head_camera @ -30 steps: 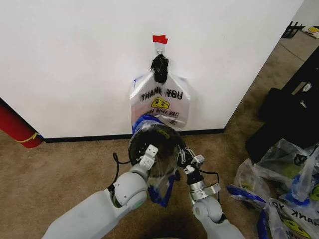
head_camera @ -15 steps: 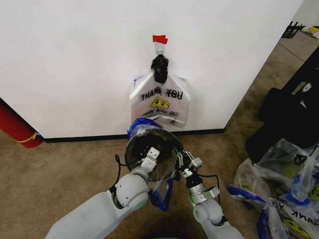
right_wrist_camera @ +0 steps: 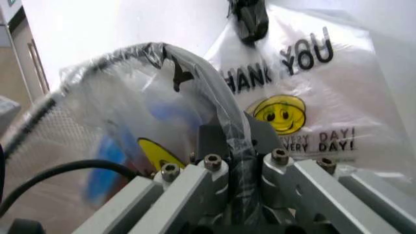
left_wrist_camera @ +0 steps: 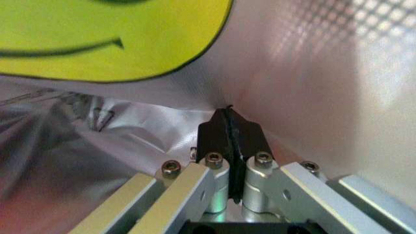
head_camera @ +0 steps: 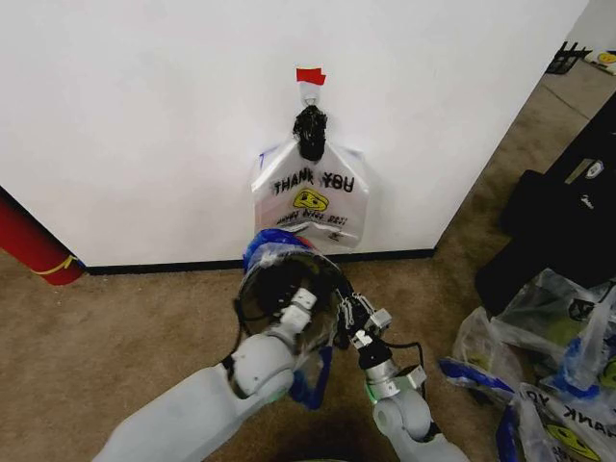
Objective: Pick up the garbage bag from the wall and place it over the trash bin.
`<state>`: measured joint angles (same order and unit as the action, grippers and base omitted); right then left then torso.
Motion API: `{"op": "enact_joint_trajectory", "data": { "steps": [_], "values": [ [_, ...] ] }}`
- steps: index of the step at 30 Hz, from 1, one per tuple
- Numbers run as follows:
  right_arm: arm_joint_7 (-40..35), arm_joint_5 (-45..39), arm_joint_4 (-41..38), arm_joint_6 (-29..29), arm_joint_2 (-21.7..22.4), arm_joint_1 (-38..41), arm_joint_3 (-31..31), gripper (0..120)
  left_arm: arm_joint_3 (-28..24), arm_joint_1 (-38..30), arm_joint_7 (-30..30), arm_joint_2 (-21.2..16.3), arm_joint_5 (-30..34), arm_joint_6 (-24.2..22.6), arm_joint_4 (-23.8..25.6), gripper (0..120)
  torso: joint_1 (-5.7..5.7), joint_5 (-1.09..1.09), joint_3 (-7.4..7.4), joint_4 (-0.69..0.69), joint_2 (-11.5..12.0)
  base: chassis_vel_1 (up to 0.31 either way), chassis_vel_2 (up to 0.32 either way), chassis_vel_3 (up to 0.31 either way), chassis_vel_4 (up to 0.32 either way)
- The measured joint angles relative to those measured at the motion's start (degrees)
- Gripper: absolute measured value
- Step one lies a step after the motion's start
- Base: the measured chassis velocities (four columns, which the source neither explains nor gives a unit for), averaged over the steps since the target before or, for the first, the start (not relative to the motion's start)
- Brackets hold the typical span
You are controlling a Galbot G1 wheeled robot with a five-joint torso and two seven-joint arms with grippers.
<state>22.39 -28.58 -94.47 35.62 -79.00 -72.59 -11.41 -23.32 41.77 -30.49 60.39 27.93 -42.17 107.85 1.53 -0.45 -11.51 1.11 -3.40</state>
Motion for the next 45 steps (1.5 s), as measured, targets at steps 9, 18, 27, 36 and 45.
{"op": "enact_joint_trajectory", "data": {
  "steps": [9,18,27,36,45],
  "values": [
    [0.54,0.01,0.98,0.21,-0.57,0.24,0.25,0,-0.43,-1.45,0.04,1.61,-0.16,0.01,-2.08,0,0.00,-0.02,0.00,-0.01,0.00,0.000,0.000,0.000,0.000],
    [1.22,-0.91,-0.12,0.21,-0.42,-0.82,0.58,0,-0.66,-3.66,0.06,2.75,-1.73,0.04,-6.98,0,0.00,-0.01,0.00,0.00,0.00,0.000,0.000,0.000,0.000],
    [0.87,-2.65,0.29,0.13,-0.42,-1.02,0.65,0,0.12,-2.89,0.40,1.22,-4.37,1.40,-5.20,0,0.00,-0.01,0.00,-0.01,0.00,0.000,0.000,0.000,0.000],
    [-1.33,-4.03,1.31,-0.60,-0.66,-0.32,0.84,0,1.51,2.26,1.02,-0.65,-9.33,2.39,1.52,0,-0.01,-0.01,0.01,-0.02,0.00,0.000,0.000,0.000,0.000],
    [-1.60,-3.32,0.88,-0.97,-0.69,-0.96,1.69,0,3.30,0.98,1.39,-0.07,-14.75,4.51,-3.01,0,-0.01,-0.01,0.01,-0.01,0.01,0.000,0.000,0.000,0.000]
  ]
}}
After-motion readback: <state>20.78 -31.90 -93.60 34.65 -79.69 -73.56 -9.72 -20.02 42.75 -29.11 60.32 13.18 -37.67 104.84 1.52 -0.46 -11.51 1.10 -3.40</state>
